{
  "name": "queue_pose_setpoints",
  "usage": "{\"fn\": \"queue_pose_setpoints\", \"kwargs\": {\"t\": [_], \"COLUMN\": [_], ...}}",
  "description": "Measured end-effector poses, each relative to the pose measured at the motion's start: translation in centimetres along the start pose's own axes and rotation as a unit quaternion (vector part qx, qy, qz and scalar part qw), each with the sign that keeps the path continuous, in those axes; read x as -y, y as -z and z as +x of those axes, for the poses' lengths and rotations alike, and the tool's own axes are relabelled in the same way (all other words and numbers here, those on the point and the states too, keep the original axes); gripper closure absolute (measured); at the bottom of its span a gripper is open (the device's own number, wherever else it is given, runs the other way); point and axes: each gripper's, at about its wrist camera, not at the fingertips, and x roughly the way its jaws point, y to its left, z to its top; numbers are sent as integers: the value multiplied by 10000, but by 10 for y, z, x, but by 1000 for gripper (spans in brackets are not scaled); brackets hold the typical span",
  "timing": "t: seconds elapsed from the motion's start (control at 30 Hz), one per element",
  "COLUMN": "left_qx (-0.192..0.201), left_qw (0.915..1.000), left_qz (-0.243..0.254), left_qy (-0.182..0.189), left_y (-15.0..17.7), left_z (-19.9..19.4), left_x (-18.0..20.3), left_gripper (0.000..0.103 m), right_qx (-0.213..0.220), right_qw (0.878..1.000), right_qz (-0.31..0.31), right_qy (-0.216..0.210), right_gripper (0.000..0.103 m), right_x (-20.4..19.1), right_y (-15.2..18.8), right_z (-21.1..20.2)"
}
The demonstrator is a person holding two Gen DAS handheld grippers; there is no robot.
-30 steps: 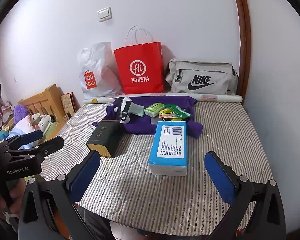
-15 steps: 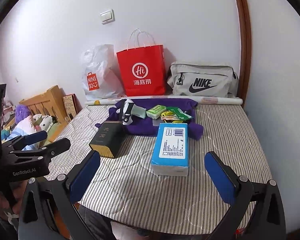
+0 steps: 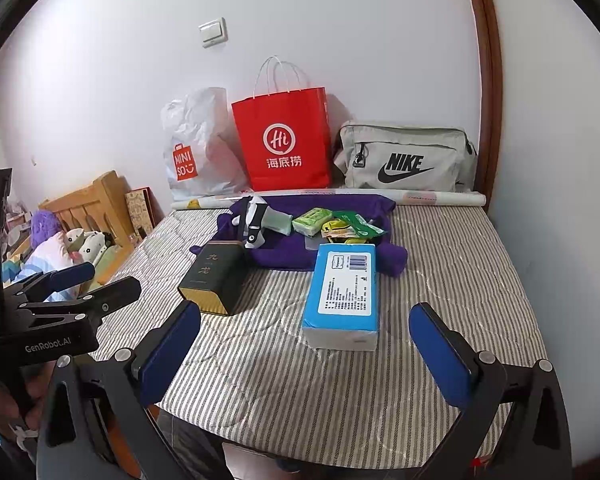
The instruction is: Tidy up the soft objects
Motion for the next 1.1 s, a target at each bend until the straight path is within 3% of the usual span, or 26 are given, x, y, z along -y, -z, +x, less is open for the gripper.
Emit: {"fn": "queue_pose_setpoints", "kwargs": {"t": [1.1], "left_qx": [-2], "left_qw": [10000], "left_qz": [5], "left_qy": [5], "left_y": [4], "left_z": [0], "left_x": [0], "left_gripper": [7], "right_qx": [27], "right_qw": [10000], "right_qz": [-14], "right_qy": [-39], "right_gripper": [1], "right_x": [-2], "right_y": [1], "right_z": [-1]}}
